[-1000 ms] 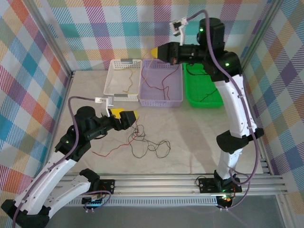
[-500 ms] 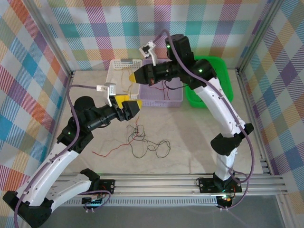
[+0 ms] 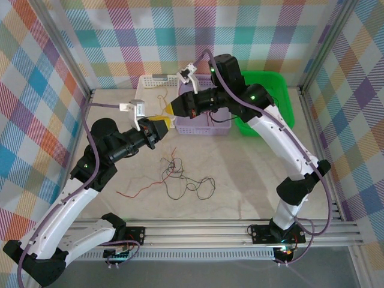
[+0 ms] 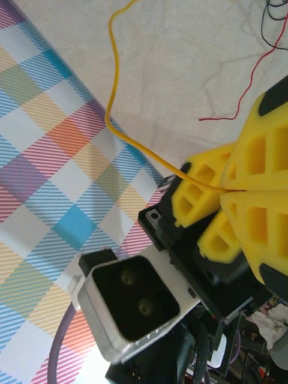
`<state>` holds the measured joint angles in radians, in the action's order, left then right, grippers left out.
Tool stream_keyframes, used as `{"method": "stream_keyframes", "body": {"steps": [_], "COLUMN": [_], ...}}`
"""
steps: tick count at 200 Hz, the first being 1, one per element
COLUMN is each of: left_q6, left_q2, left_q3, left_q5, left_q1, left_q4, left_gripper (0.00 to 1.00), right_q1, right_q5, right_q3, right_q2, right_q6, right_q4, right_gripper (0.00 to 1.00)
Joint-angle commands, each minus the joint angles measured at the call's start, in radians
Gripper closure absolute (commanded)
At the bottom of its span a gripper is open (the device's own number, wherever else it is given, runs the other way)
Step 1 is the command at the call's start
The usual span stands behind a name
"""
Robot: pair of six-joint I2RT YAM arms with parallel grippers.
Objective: Untangle the cables
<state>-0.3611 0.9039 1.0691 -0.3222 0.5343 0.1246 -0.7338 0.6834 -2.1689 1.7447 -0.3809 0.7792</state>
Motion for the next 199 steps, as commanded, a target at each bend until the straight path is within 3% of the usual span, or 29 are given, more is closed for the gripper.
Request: {"method": "stream_keyframes", "body": {"steps": [1,17,38,56,75,136,180,199], "left_q6": [0.018,0.017,0.011,0.011,0.016,0.038,0.067,0.094], "left_q2": [0.0,0.0,-0.006,-0.006,0.005,0.029,0.028,0.044], "left_q3": [0.029,0.028,0.024,0.02,0.023,0.053,0.095,0.138], "left_q5": [0.004,-0.013,-0.067,-0.094,-0.11,-0.085,-0.005,0.027], "left_q1": [-0.005,-0.005,-0.004,-0.005,-0.005,-0.005,-0.007,-0.012], "left_q4": [-0.009,-0.022,-0.046,-0.052,-0.048,-0.02,0.032,0.067], "left_gripper": [0.95,0.83,0.42,0.38,0.46,1.0,1.0,1.0], "right_q1": [-0.006,-0.006,-0.005,-0.006,-0.006,-0.006,0.005,0.047], "right_q5": [0.04,0.035,0.029,0.033,0.04,0.048,-0.05,-0.061], "right_q3": [0.011,0.012,0.012,0.012,0.015,0.06,0.139,0.265], "right_q2": [-0.034,-0.034,-0.033,-0.031,-0.032,-0.056,-0.091,-0.146], "right_q6": [-0.018,-0.019,-0.018,-0.021,-0.025,-0.04,-0.005,-0.05], "right_q4": [-0.059,-0.06,-0.057,-0.058,-0.064,-0.093,-0.069,-0.153], "right_gripper": [1.0,1.0,1.0,1.0,1.0,1.0,1.0,0.89]}}
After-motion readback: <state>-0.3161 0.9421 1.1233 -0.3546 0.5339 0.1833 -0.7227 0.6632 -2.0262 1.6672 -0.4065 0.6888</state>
